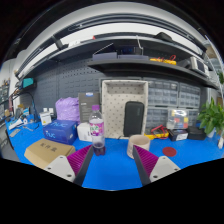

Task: Pour water

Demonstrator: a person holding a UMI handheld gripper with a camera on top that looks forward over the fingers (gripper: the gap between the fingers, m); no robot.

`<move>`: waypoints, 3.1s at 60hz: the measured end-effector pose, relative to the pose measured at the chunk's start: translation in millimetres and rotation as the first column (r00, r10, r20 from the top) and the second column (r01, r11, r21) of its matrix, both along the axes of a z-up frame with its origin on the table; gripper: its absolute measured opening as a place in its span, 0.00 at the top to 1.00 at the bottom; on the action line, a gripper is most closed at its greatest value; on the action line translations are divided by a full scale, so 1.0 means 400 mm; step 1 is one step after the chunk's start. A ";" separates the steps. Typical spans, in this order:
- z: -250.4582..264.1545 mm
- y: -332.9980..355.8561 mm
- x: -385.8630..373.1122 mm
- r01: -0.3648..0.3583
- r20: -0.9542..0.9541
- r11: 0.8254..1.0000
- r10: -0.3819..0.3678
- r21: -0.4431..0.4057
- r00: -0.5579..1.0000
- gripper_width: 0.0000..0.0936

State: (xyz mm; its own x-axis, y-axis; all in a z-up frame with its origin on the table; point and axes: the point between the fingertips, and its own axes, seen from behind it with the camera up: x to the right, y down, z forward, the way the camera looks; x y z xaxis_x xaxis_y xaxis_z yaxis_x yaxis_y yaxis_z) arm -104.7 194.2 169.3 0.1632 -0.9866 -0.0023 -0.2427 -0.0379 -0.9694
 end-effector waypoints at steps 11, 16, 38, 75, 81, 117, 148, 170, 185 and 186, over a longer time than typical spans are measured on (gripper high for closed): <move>-0.057 0.245 0.259 -0.019 0.016 1.000 0.019 0.013 1.000 0.13; -0.087 0.290 0.338 -0.023 0.008 1.000 0.023 -0.002 1.000 0.13; -0.177 0.351 0.562 0.037 0.036 0.999 -0.037 0.007 0.999 0.25; -0.133 0.325 0.598 0.099 -0.006 0.934 -0.104 0.344 0.995 0.61; -0.082 0.302 0.597 0.151 -0.061 0.800 -0.142 0.580 0.988 0.61; -0.038 0.218 0.614 0.356 -0.386 -0.297 -0.046 0.886 0.921 0.61; 0.030 0.162 0.584 0.338 -0.334 0.106 -0.046 0.935 0.941 0.61; 0.203 -0.234 0.606 0.238 0.004 0.925 -0.251 0.297 0.968 0.61; 0.087 -0.497 0.629 0.311 0.076 0.949 -0.307 -0.050 0.949 0.61; 0.070 -0.510 0.633 0.313 0.080 0.948 -0.308 -0.054 0.948 0.61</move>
State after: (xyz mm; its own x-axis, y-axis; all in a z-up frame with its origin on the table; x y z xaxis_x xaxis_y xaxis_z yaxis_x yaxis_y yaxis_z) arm 148.4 -10.0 197.2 -0.1535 -0.9861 0.0637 -0.1840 -0.0349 -0.9823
